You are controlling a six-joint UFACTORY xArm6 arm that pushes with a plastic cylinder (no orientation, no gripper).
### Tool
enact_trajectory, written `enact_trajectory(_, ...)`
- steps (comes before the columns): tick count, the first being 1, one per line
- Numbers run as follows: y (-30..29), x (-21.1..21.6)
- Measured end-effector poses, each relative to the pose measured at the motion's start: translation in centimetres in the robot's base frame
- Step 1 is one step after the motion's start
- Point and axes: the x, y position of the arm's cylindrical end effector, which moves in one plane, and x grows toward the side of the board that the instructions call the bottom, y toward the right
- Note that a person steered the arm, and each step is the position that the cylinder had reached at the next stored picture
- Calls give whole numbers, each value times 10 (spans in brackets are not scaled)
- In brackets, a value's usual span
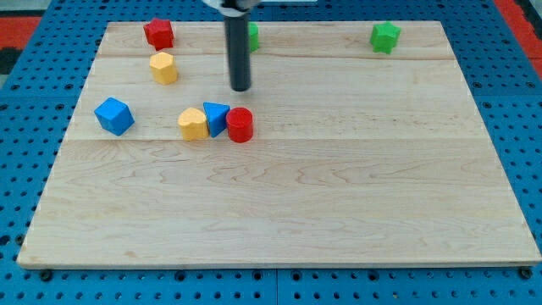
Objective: Move blue cube into the yellow heart
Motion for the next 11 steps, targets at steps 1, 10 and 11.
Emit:
enact_trajectory(1, -3, -33)
enact_trajectory(10, -222, 71)
enact_trajectory(11, -202, 89)
